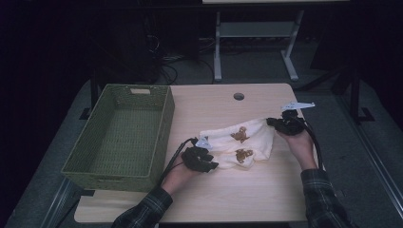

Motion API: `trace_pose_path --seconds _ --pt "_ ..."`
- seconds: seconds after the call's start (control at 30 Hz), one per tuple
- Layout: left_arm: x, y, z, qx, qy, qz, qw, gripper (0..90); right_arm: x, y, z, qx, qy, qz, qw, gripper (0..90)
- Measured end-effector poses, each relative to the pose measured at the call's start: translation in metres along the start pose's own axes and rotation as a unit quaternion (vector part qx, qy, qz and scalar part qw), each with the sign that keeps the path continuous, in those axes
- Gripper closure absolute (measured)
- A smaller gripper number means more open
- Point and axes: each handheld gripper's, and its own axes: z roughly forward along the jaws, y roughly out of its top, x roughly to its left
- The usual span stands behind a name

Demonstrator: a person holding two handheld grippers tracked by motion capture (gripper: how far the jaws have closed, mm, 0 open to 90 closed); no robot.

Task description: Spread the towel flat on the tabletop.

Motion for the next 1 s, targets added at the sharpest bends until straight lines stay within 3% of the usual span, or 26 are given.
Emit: trace_pose_path --seconds 0.1,0.17,0.27,0.43,0.63,0.8,0.83,1.0 --pt "0.0 0.0 0.0 -0.001 0.0 -0.001 1.0 60.4 -0.01 -0.003 0.006 0.011 -0.023 0.012 0.9996 87.8" --pt "0.0 0.0 0.0 -0.002 -0.001 -0.003 1.0 60.3 -0.014 -0.005 0.008 0.017 -0.027 0.019 0.9993 84.2" --pt "0.001 0.0 0.0 0.002 -0.001 0.002 1.0 59.9 -0.012 -0.007 0.004 0.01 -0.01 0.025 0.9996 77.5" --pt "0.001 0.001 -0.003 -0.002 0.001 -0.002 1.0 59.5 0.006 -0.013 -0.009 0.007 0.032 0.016 0.9993 74.8" --pt "0.006 0.008 -0.02 -0.025 0.018 -0.013 0.9995 59.5 0.035 -0.025 -0.015 0.016 0.071 -0.014 0.9972 74.7" --pt "0.017 0.02 -0.03 -0.049 0.047 -0.036 0.997 59.5 0.061 -0.035 -0.01 0.036 0.1 -0.034 0.9937 74.9" --pt "0.019 0.023 -0.031 -0.054 0.055 -0.04 0.9962 59.5 0.064 -0.037 -0.007 0.039 0.1 -0.046 0.9931 74.9" --pt "0.038 0.038 -0.029 -0.062 0.092 -0.051 0.9926 59.6 0.074 -0.042 -0.004 0.051 0.108 -0.057 0.9911 74.3"
